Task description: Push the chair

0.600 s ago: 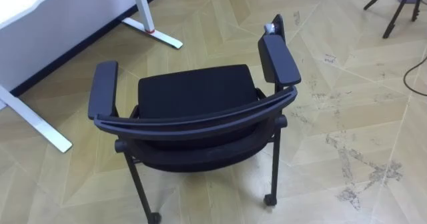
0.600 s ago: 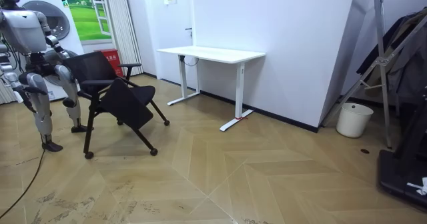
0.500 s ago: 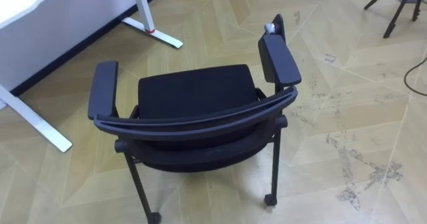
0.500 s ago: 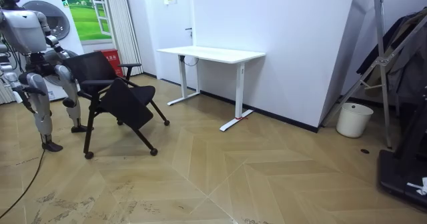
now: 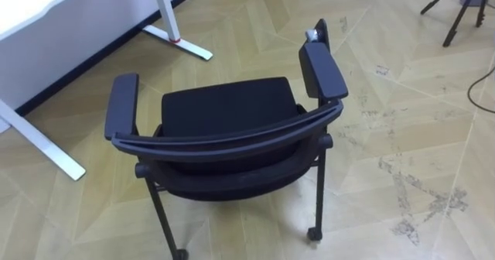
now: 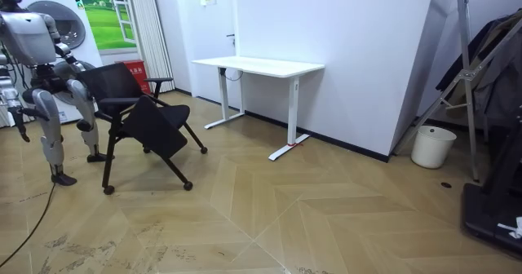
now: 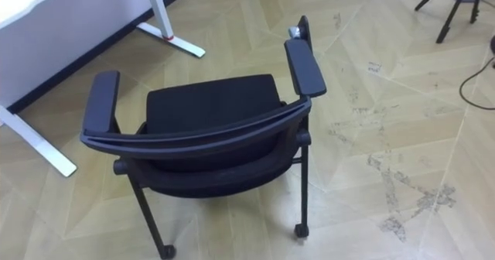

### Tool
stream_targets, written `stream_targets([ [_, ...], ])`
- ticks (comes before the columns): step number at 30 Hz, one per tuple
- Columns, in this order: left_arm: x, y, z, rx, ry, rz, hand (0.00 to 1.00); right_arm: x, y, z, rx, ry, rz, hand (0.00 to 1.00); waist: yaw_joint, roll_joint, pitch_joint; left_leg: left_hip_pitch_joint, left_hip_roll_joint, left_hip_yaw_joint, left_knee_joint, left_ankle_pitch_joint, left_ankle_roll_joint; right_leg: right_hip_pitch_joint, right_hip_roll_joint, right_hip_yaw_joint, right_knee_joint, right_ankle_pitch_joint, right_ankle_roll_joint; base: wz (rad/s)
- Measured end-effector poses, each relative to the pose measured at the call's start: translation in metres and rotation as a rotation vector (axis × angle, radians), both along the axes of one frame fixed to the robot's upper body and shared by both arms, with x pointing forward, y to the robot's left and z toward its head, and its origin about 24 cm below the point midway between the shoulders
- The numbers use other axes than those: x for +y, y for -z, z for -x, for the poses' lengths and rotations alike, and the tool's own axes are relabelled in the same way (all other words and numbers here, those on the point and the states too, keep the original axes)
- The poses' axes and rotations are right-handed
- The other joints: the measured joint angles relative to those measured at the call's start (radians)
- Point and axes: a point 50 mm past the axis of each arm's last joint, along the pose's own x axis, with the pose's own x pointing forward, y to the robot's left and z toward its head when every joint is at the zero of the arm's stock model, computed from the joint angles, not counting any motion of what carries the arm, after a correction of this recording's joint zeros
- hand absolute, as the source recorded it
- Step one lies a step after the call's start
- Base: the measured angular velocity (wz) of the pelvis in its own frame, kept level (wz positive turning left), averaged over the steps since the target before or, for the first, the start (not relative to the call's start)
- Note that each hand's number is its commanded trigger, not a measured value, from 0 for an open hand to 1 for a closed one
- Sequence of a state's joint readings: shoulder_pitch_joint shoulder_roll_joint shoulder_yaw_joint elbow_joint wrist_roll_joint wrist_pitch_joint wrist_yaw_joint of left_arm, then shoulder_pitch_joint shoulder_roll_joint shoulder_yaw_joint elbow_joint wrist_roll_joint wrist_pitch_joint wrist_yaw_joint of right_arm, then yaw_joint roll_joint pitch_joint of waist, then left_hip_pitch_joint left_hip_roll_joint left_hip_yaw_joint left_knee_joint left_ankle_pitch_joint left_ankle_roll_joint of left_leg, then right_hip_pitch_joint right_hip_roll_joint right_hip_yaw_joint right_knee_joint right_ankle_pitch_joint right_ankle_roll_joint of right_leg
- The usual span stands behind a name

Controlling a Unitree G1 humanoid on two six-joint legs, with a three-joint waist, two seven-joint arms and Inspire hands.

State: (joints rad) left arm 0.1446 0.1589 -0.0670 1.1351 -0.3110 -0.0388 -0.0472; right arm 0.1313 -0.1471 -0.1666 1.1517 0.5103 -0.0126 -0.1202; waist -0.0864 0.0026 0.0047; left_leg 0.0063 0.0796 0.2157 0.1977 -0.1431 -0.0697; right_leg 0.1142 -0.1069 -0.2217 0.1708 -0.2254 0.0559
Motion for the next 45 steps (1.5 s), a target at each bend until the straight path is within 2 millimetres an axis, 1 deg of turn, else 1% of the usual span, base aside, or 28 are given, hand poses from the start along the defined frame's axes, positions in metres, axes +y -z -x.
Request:
stream_targets([
  [4,0.004,0.000,0.003,0.003,-0.047,-0.017,0.00,-0.001,0.000,0.002,-0.005,0.035,-0.001,0.00,0.000,-0.004,0.0009,0.010,-0.002,0.000,-0.003,0.000,0.000,0.012,-0.001,-0.002,-0.005,-0.001,0.002,0.00],
  [7,0.007,-0.001,0.005,0.002,-0.099,-0.050,0.00,0.001,0.001,0.004,-0.004,0.053,-0.007,0.00,0.007,-0.008,0.0016,0.013,-0.004,0.000,-0.004,0.000,0.000,0.015,-0.003,-0.001,-0.005,-0.002,0.002,0.00],
  [8,0.009,0.000,0.008,0.013,-0.122,-0.068,0.00,0.003,0.002,0.006,0.002,0.057,-0.011,0.00,0.010,-0.009,0.0006,0.017,-0.004,0.000,-0.008,0.000,0.000,0.015,-0.003,0.000,-0.005,-0.002,0.002,0.00],
  [9,0.011,0.000,0.012,0.021,-0.146,-0.087,0.00,0.004,0.003,0.009,0.013,0.063,-0.016,0.00,0.009,-0.012,0.0012,0.021,-0.004,0.001,-0.010,0.000,0.000,0.018,-0.003,0.002,-0.005,-0.002,0.002,-0.04],
  [12,0.015,-0.001,0.015,0.035,-0.184,-0.134,0.00,0.007,0.004,0.016,0.036,0.070,-0.025,0.00,0.006,-0.015,0.0006,0.027,-0.004,0.000,-0.010,0.000,0.000,0.026,-0.003,0.000,-0.008,-0.002,0.002,0.00],
  [14,0.020,-0.002,0.018,0.062,-0.150,-0.203,0.00,0.008,0.005,0.023,0.059,0.071,-0.026,0.00,0.011,-0.010,-0.0011,0.024,-0.004,0.000,-0.006,0.000,0.000,0.026,-0.002,-0.001,-0.011,-0.002,0.002,0.00],
  [16,0.024,-0.003,0.020,0.078,-0.135,-0.262,0.00,0.007,0.005,0.026,0.068,0.074,-0.025,0.00,0.010,0.000,-0.0037,0.023,-0.004,-0.002,-0.002,0.000,0.000,0.026,-0.002,0.000,-0.016,-0.002,0.003,0.00],
  [17,0.027,-0.005,0.019,0.083,-0.105,-0.310,0.00,0.006,0.005,0.028,0.070,0.079,-0.023,0.00,0.007,0.004,-0.0029,0.022,-0.004,-0.003,-0.001,0.000,0.000,0.027,-0.002,0.000,-0.016,-0.003,0.003,0.00],
  [18,0.032,-0.007,0.014,0.073,-0.097,-0.358,0.00,0.004,0.005,0.029,0.067,0.097,-0.020,0.00,0.006,0.007,-0.0033,0.022,-0.004,-0.003,-0.001,0.000,0.000,0.027,-0.002,0.000,-0.015,-0.003,0.002,0.00],
  [19,0.035,-0.009,0.011,0.065,-0.095,-0.383,0.00,0.003,0.004,0.029,0.064,0.108,-0.018,0.00,0.006,0.014,-0.0018,0.023,-0.004,-0.003,-0.001,0.000,0.000,0.027,-0.002,0.000,-0.015,-0.003,0.002,0.00],
  [21,0.047,-0.017,-0.005,0.017,-0.096,-0.476,0.00,-0.002,0.003,0.026,0.049,0.131,-0.010,0.00,0.006,0.021,-0.0031,0.023,-0.004,-0.003,-0.001,0.000,0.000,0.027,-0.002,0.001,-0.013,-0.003,0.002,0.00],
  [22,0.051,-0.019,-0.009,0.009,-0.090,-0.500,0.00,-0.003,0.002,0.025,0.045,0.135,-0.010,0.00,0.007,0.022,-0.0040,0.023,-0.004,-0.004,-0.001,0.000,0.000,0.027,-0.002,0.001,-0.013,-0.003,0.002,0.00],
  [23,0.059,-0.024,-0.017,-0.009,-0.086,-0.543,0.00,-0.005,0.002,0.023,0.034,0.144,-0.014,0.00,0.006,0.033,-0.0036,0.023,-0.004,-0.006,-0.001,0.000,0.000,0.029,-0.002,0.001,-0.013,-0.003,0.002,0.00],
  [24,0.063,-0.026,-0.021,-0.019,-0.087,-0.563,0.00,-0.006,0.001,0.022,0.032,0.142,-0.014,0.00,0.005,0.035,-0.0049,0.023,-0.004,-0.007,-0.001,0.000,0.000,0.030,-0.002,0.001,-0.011,-0.003,0.002,0.03],
  [25,0.072,-0.032,-0.027,-0.038,-0.094,-0.605,0.00,-0.010,0.000,0.020,0.025,0.140,-0.011,0.00,0.004,0.037,-0.0062,0.025,-0.005,-0.008,-0.001,0.000,0.000,0.031,-0.002,0.002,-0.003,-0.003,0.002,0.00],
  [26,0.081,-0.038,-0.032,-0.058,-0.107,-0.651,0.00,-0.014,-0.002,0.019,0.009,0.154,0.000,0.00,0.001,0.043,-0.0046,0.025,-0.005,-0.008,-0.001,0.000,0.000,0.031,-0.002,0.004,-0.001,-0.003,0.002,0.00],
  [27,0.087,-0.043,-0.036,-0.071,-0.115,-0.694,0.00,-0.019,-0.004,0.016,-0.003,0.159,0.012,0.00,-0.002,0.050,-0.0065,0.024,-0.005,-0.008,-0.001,0.000,0.000,0.030,-0.002,0.008,-0.002,-0.003,0.002,0.00],
  [29,0.093,-0.048,-0.041,-0.086,-0.107,-0.756,0.00,-0.023,-0.005,0.014,-0.009,0.157,0.022,0.00,-0.001,0.059,-0.0058,0.026,-0.005,-0.007,-0.001,0.000,0.000,0.029,-0.001,0.017,-0.002,-0.003,0.002,-0.02],
  [33,0.094,-0.053,-0.050,-0.105,-0.060,-0.816,0.00,-0.026,-0.007,0.008,-0.023,0.126,0.027,0.00,0.000,0.077,-0.0026,0.025,-0.005,-0.007,-0.001,0.000,0.000,0.028,0.000,0.019,-0.001,-0.003,0.002,0.00],
  [35,0.099,-0.061,-0.065,-0.156,-0.038,-0.848,0.00,-0.029,-0.009,0.006,-0.033,0.108,0.030,0.00,0.010,0.084,-0.0050,0.025,-0.004,-0.007,0.000,0.000,0.000,0.027,0.000,0.017,-0.001,-0.003,0.001,0.00],
  [36,0.102,-0.069,-0.074,-0.200,-0.020,-0.880,0.00,-0.030,-0.010,0.004,-0.044,0.104,0.030,0.00,0.015,0.084,-0.0052,0.024,-0.004,-0.009,0.000,0.000,0.000,0.027,0.000,0.017,-0.001,-0.003,0.001,0.00],
  [37,0.104,-0.073,-0.078,-0.225,-0.015,-0.897,0.00,-0.030,-0.010,0.003,-0.049,0.102,0.029,0.00,0.017,0.083,-0.0048,0.024,-0.004,-0.010,0.000,0.000,0.000,0.027,0.001,0.017,-0.001,-0.003,0.001,0.00],
  [39,0.109,-0.092,-0.095,-0.324,0.005,-0.965,0.00,-0.031,-0.012,-0.005,-0.080,0.094,0.030,0.00,0.016,0.084,-0.0054,0.021,-0.005,-0.014,0.002,0.000,0.000,0.026,0.000,0.014,0.000,-0.003,0.001,0.04],
  [40,0.110,-0.098,-0.101,-0.353,0.013,-0.983,0.00,-0.031,-0.012,-0.007,-0.086,0.090,0.030,0.00,0.015,0.083,-0.0052,0.019,-0.005,-0.015,0.002,0.000,0.000,0.025,0.000,0.012,0.000,-0.004,0.001,0.04],
  [41,0.110,-0.108,-0.111,-0.409,0.042,-1.031,0.00,-0.031,-0.013,-0.011,-0.099,0.084,0.026,0.00,0.015,0.077,-0.0038,0.016,-0.005,-0.016,0.003,0.000,0.000,0.023,0.000,0.012,0.000,-0.005,0.000,0.00],
  [42,0.107,-0.118,-0.121,-0.459,0.080,-1.072,0.00,-0.030,-0.013,-0.015,-0.112,0.085,0.021,0.00,0.015,0.080,-0.0068,0.016,-0.005,-0.016,0.003,0.000,0.000,0.023,0.000,0.012,0.000,-0.005,0.000,0.00],
  [43,0.105,-0.122,-0.126,-0.484,0.100,-1.089,0.00,-0.030,-0.013,-0.017,-0.119,0.085,0.016,0.00,0.015,0.079,-0.0066,0.016,-0.005,-0.016,0.003,0.000,0.000,0.023,0.000,0.012,0.001,-0.005,0.000,0.00],
  [45,0.099,-0.139,-0.142,-0.568,0.162,-1.151,0.00,-0.028,-0.014,-0.025,-0.148,0.080,-0.003,0.00,0.012,0.074,-0.0068,0.015,-0.005,-0.019,0.003,0.000,0.000,0.024,0.001,0.010,-0.001,-0.005,0.000,0.02],
])
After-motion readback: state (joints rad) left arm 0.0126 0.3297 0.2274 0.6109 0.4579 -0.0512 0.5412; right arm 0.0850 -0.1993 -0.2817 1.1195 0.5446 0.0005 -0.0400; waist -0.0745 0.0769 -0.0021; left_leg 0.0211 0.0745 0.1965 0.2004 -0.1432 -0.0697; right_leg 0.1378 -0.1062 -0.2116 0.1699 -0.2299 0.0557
